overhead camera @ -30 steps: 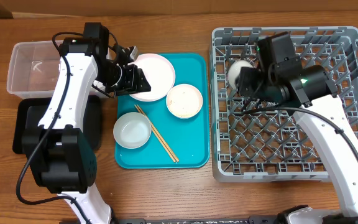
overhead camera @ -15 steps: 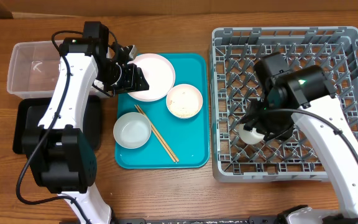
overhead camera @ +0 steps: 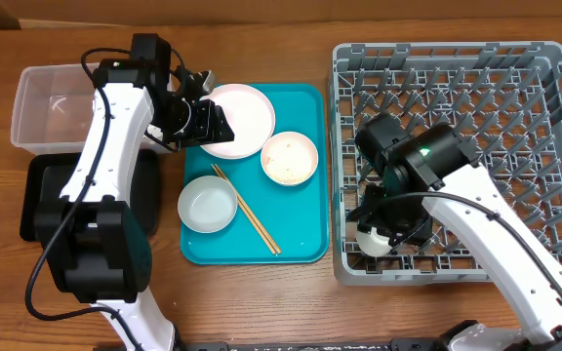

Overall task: Sort waste into correct bins and load items into the dishwasher
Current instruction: 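Lower the white cup into the rack's front-left corner with the right gripper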

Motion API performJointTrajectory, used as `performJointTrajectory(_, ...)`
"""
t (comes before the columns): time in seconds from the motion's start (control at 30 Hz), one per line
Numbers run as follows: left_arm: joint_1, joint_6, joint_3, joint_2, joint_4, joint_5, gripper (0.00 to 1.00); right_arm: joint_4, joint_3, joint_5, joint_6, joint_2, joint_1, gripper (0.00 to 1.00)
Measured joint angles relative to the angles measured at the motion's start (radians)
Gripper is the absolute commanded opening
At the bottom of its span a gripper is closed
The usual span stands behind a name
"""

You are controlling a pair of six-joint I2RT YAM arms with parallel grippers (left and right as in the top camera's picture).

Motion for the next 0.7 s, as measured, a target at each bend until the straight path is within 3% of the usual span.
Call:
performJointTrajectory(0.17, 0.000, 0.000, 0.000, 0.000, -0.001, 0.000, 0.50, 0.083, -0.088, -0.003, 0.010, 0.000, 0.000, 0.49)
performJointTrajectory(0.23, 0.000, 0.000, 0.000, 0.000, -0.001, 0.000, 0.51, 0.109, -0.113, -0.005, 0.012, 0.000, 0.000, 0.63)
performJointTrajectory(0.27, 0.000, 0.000, 0.000, 0.000, 0.000, 0.000, 0.51, 0.121, -0.125, -0.007, 0.017, 0.000, 0.000, 0.75)
performJointTrajectory(0.37, 0.000, 0.000, 0.000, 0.000, -0.001, 0.000, 0.52, 0.127, -0.135, -0.006, 0.015, 0.000, 0.000, 0.86)
performJointTrajectory(0.7, 0.000, -0.008, 0.002, 0.000, -0.006, 0.000, 0.51, 0.156, -0.119, -0.009, 0.003, 0.000, -0.005, 0.88)
